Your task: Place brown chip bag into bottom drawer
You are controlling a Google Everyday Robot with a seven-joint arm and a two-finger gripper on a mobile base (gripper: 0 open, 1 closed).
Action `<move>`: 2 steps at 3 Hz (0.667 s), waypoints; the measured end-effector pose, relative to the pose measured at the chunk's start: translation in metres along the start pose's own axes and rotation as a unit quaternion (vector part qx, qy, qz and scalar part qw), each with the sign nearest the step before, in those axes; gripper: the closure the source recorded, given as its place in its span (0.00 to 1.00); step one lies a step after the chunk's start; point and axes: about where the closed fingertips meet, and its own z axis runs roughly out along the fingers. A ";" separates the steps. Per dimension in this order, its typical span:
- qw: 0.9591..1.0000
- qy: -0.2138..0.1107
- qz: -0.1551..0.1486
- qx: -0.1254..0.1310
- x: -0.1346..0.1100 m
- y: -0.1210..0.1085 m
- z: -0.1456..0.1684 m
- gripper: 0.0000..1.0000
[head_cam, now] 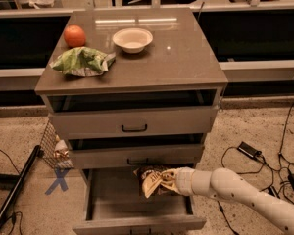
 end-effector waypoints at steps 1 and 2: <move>0.999 -0.018 -0.009 0.036 0.013 -0.003 0.016 1.00; 0.995 -0.044 -0.037 0.077 0.023 -0.006 0.042 1.00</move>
Offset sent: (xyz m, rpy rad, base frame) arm 0.0451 0.0321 -0.0704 0.1407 -0.3333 -0.0319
